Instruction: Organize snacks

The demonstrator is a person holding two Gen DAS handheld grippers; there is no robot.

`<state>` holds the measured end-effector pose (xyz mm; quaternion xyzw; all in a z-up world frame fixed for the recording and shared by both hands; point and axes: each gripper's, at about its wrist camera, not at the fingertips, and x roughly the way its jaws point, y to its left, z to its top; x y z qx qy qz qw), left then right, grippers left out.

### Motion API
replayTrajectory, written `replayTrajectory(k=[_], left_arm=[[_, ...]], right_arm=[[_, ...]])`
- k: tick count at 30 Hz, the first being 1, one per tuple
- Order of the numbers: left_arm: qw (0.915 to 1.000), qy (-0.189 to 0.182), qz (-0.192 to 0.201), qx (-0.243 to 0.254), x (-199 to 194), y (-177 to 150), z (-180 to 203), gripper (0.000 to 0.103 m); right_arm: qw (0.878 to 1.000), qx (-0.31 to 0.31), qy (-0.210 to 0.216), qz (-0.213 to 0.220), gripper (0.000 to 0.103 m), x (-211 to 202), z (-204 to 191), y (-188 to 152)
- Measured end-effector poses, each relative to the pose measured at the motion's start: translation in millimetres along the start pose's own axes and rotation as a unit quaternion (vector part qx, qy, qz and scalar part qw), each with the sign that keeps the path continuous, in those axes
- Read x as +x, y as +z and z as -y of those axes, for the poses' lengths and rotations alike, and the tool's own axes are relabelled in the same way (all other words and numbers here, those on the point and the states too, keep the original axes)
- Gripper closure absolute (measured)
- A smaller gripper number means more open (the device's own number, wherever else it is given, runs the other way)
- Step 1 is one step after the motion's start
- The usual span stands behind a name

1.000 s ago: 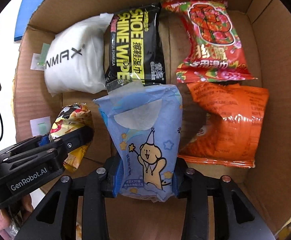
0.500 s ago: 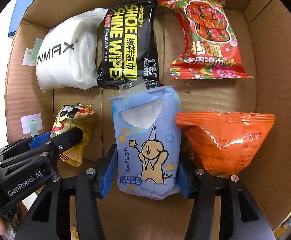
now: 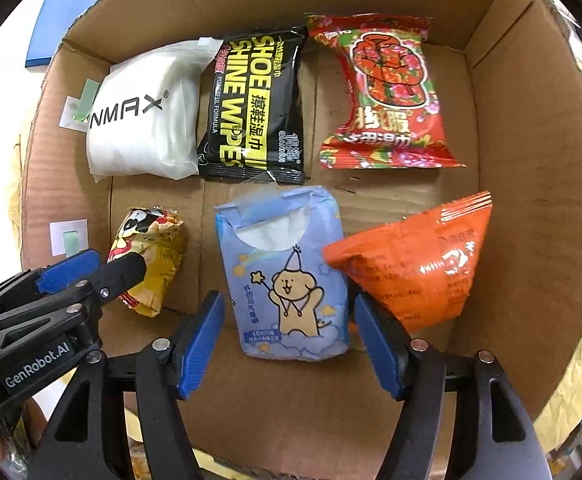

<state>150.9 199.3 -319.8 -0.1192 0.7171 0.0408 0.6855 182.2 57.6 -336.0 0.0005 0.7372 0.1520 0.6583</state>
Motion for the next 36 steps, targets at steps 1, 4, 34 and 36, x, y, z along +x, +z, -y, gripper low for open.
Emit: replayTrajectory(k=[1, 4, 34, 36], left_arm=[[1.0000, 0.002, 0.003, 0.001, -6, 4, 3, 0.040], [0.9999, 0.004, 0.012, 0.005, -16, 2, 7, 0.036], [0.9920, 0.028, 0.123, 0.013, -102, -31, 23, 0.002], [0.9891, 0.032, 0.143, 0.018, -120, -41, 31, 0.002]], right_arm=[[1.000, 0.000, -0.001, 0.001, 0.033, -2, 2, 0], [1.000, -0.002, -0.003, 0.006, 0.029, -14, 6, -9], [0.993, -0.015, -0.055, 0.106, 0.000, -130, 27, -62], [0.991, -0.017, -0.053, 0.124, 0.000, -149, 25, -69]])
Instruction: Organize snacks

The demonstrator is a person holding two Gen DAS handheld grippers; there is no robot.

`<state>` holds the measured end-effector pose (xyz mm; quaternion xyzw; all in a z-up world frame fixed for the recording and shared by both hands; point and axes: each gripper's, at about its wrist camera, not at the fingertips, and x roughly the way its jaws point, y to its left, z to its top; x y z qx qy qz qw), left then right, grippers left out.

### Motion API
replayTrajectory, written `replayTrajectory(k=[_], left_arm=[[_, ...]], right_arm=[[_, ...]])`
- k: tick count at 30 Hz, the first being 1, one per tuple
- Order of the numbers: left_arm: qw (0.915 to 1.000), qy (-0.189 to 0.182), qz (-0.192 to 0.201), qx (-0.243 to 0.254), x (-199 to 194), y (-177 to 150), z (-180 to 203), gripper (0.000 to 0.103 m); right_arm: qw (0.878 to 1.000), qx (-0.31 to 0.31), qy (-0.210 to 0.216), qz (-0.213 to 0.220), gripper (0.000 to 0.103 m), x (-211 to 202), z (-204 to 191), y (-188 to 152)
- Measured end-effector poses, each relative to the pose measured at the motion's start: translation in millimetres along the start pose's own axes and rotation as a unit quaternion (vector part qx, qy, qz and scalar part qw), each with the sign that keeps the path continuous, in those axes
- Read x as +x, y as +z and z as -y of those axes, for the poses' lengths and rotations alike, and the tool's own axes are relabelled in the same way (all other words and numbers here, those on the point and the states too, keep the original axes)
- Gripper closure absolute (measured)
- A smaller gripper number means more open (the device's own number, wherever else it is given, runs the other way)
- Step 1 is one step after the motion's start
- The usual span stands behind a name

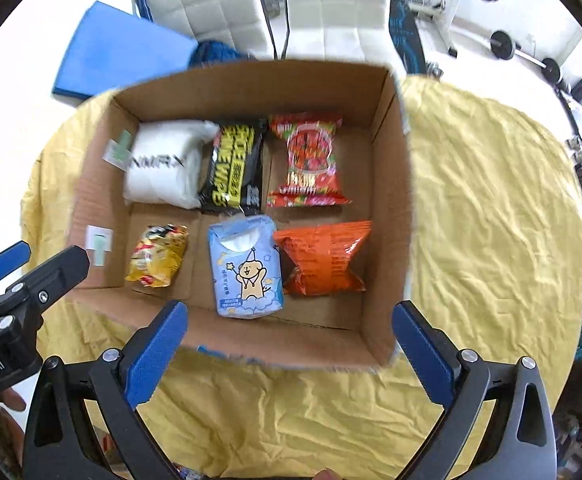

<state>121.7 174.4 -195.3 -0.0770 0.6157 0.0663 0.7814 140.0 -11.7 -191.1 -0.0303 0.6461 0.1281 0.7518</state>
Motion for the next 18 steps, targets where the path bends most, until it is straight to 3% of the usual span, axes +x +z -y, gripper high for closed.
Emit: replayTrajectory(k=[8, 18], left_arm=[[0.9981, -0.021, 0.059, -0.004, -80, -20, 9, 0.002], [0.9934, -0.005, 0.115, 0.001, -159, -54, 9, 0.002]], right_arm=[[0.998, 0.007, 0.010, 0.062, 0.000, -88, 10, -30], [0.993, 0.014, 0.015, 0.113, 0.000, -174, 21, -68]])
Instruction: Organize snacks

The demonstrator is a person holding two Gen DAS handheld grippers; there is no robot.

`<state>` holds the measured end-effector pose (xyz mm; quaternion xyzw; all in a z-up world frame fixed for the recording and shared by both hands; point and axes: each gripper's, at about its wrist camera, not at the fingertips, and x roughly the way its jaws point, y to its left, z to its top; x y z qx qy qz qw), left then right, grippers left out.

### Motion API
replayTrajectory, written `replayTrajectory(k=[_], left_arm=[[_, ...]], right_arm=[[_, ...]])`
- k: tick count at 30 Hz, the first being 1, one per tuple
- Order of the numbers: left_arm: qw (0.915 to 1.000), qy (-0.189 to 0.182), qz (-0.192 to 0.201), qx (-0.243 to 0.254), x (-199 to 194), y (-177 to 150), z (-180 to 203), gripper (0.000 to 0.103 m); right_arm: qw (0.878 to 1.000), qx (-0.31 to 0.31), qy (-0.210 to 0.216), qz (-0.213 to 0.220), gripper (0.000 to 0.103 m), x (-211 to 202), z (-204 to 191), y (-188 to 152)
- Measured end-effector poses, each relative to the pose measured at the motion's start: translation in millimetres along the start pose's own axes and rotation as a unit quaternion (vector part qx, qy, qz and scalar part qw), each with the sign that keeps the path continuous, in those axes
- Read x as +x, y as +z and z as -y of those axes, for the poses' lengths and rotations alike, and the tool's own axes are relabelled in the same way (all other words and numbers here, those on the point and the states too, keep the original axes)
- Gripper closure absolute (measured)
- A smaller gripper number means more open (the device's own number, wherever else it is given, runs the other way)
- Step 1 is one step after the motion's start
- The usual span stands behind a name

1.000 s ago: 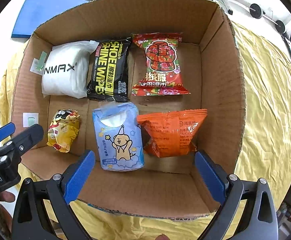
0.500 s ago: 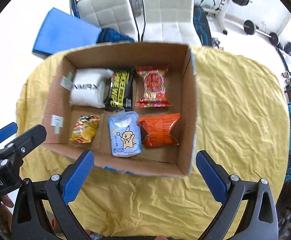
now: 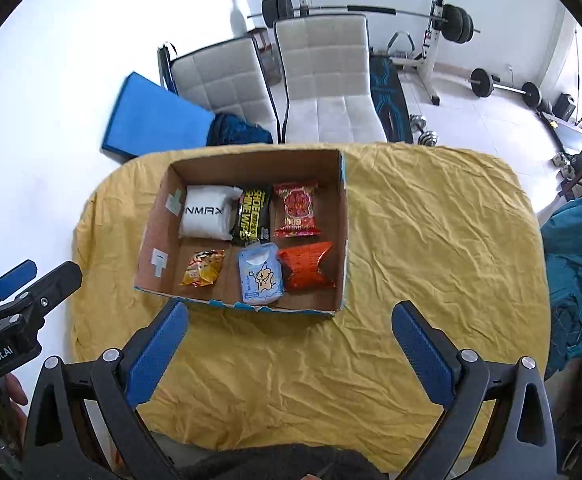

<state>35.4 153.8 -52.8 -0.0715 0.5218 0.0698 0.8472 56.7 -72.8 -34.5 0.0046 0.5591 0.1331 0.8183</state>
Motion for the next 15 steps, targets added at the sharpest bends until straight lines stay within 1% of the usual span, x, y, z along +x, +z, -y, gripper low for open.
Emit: replayTrajectory(k=[6, 15], left_arm=[[0.9999, -0.002, 0.010, 0.001, -31, -11, 4, 0.002], [0.9996, -0.007, 0.026, 0.006, -66, -21, 12, 0.002]], right_arm=[[1.000, -0.006, 0.004, 0.028, 0.000, -44, -6, -9], [0.999, -0.022, -0.003, 0.045, 0.000, -80, -17, -21]])
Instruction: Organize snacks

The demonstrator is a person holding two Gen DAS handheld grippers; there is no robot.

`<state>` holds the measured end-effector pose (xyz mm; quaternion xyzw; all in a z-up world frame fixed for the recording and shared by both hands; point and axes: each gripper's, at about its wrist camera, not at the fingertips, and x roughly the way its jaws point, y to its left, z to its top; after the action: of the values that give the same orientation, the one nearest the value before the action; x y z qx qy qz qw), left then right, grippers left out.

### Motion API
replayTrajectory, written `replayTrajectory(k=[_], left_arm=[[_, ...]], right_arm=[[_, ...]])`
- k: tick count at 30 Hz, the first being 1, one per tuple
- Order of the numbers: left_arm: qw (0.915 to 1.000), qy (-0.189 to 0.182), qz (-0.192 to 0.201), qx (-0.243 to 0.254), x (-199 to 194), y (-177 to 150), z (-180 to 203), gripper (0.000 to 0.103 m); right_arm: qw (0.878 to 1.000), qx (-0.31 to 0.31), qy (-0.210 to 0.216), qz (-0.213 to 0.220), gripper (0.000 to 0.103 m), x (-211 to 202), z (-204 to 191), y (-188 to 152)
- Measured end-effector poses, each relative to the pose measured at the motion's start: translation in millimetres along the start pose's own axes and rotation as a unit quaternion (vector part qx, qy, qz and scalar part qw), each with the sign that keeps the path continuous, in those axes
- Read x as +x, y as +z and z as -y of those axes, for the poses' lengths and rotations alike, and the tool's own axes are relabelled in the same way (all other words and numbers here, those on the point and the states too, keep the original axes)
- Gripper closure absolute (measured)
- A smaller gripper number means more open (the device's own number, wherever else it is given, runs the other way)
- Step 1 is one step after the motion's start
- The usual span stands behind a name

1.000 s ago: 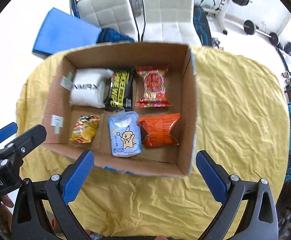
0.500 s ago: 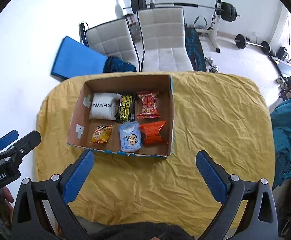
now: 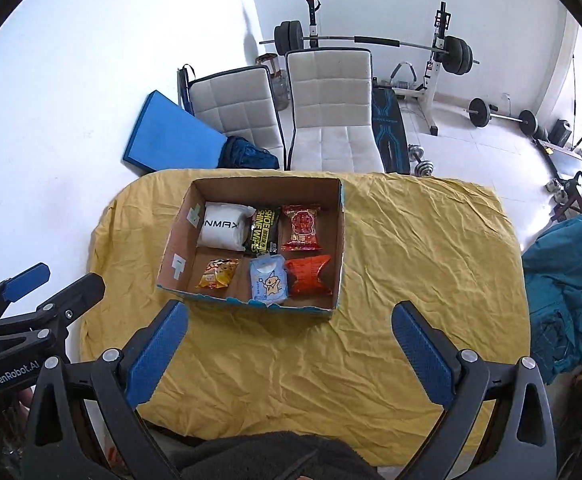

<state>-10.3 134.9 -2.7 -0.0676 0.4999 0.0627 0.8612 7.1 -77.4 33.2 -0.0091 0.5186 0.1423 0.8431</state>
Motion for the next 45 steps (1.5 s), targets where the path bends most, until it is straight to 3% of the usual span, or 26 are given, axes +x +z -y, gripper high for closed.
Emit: replayTrajectory(k=[10, 45], left_arm=[[0.9998, 0.017, 0.012, 0.001, -20, -2, -4, 0.002], [0.9999, -0.006, 0.010, -0.009, -24, -1, -5, 0.002]], right_arm=[[1.000, 0.001, -0.015, 0.010, 0.000, -14, -1, -3], [0.999, 0.003, -0.041, 0.026, 0.000, -27, 4, -5]])
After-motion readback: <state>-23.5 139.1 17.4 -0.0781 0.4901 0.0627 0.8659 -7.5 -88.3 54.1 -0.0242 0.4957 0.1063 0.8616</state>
